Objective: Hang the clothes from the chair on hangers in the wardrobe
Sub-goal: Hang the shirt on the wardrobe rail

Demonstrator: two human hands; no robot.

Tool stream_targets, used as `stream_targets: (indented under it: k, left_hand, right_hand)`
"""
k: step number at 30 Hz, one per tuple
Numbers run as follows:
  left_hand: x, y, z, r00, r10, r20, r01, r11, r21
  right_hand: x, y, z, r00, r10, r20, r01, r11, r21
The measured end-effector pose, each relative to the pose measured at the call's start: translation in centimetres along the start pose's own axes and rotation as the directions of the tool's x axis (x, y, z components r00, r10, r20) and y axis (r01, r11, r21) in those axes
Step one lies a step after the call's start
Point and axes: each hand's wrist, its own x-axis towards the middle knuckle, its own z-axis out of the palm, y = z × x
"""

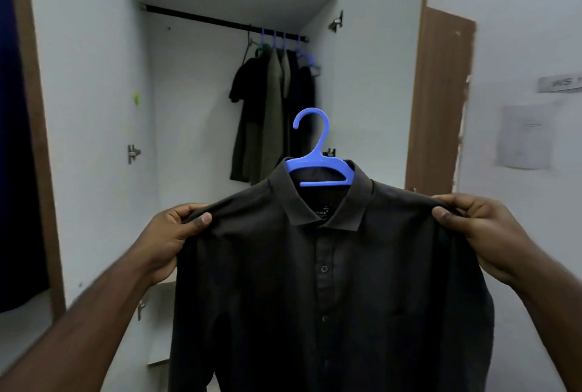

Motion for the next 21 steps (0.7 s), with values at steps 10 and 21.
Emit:
stream_targets:
  k: [10,21]
  left_hand:
    - [9.9,-0.4,-8.6,0.996,0.045,-0.077,-0.056,0.988,-0.146]
    - [21.1,-3.3,-13.3,0.994,0.033,-0.1,-0.049,0.986,-0.16]
  right_hand:
    - [11.0,3.5,9.7,0.999,-0.028,0.046,0.022,0.994,0.11]
    - [21.1,7.3,14.6,0.995,0.021,0.098,-0.041,0.976,0.212]
